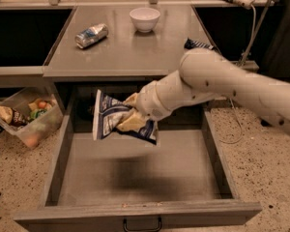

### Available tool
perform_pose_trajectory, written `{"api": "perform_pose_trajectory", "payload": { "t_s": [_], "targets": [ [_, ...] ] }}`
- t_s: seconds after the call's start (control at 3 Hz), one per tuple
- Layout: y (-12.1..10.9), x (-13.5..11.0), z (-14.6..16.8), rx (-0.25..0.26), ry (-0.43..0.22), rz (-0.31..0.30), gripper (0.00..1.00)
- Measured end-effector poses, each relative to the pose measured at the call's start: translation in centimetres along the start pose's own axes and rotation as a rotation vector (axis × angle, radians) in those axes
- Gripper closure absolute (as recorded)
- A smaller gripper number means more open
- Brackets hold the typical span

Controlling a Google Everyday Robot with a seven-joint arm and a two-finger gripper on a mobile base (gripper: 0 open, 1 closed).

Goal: Pick blue chip bag from top drawer and place on counter

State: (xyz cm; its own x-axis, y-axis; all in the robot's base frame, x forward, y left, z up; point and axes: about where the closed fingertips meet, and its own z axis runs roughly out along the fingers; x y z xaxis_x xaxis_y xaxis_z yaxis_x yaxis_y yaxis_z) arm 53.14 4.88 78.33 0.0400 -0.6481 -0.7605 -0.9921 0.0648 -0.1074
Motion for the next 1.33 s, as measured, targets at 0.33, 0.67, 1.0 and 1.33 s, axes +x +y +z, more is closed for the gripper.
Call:
{"api": "perform_pose_trajectory", "payload": {
  "t_s": [0.33, 0.67, 1.0, 1.33],
  "targets": [
    [-1.6, -6.7, -2.0, -0.090, -0.055, -0.023, 1.00],
    [-1.8, -9.2, -3.9, -0.114, -0.070, -0.069, 1.00],
    [-1.8, -9.2, -3.9, -0.113, -0.070, -0.069, 1.00],
    [-4.6, -10.4, -4.7, -0.046, -0.009, -0.093, 1.00]
  ]
}}
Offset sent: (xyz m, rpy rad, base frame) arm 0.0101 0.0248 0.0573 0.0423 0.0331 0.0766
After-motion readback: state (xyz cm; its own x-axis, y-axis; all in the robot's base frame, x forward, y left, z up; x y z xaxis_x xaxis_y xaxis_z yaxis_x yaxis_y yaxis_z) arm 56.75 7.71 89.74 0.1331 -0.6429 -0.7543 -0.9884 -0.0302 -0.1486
